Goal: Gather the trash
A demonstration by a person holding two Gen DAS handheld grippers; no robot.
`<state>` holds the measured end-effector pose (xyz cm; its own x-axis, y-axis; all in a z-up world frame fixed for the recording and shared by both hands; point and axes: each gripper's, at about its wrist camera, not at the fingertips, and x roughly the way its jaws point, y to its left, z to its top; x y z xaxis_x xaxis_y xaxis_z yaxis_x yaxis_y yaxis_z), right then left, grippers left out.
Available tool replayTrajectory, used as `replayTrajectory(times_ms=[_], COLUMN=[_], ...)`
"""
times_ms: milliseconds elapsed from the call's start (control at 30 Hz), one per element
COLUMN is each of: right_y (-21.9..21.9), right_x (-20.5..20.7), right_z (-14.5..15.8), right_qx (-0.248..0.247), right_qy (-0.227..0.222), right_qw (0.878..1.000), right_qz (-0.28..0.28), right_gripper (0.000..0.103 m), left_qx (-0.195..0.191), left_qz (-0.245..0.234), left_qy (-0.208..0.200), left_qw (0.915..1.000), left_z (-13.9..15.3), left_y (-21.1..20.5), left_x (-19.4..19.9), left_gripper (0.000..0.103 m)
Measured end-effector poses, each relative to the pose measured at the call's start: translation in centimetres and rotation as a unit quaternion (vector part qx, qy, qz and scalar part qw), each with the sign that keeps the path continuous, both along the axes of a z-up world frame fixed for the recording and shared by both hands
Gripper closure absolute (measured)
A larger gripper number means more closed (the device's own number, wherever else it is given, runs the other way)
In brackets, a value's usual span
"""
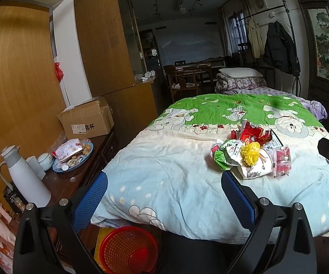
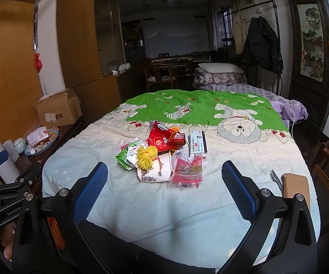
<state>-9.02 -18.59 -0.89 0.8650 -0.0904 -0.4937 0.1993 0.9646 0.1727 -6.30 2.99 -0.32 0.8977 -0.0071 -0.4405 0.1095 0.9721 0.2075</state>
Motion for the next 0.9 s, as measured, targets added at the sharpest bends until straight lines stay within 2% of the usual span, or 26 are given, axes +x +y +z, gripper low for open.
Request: replayTrajectory(times_ms=[900], right_y=[0.05], right_x=[0.06], right_z=[-0.12], right_qx=[0.0], right_qy=[0.0], right_qw=[1.0], right_qz=[0.0], right_gripper=[0.007], left_qx=[0.0], left_qz=[0.002], left_qy=[0.003], left_qw=[1.0], left_z=[-0.03], left_y=[0.18], left_x=[-0.02], left_gripper=[0.006])
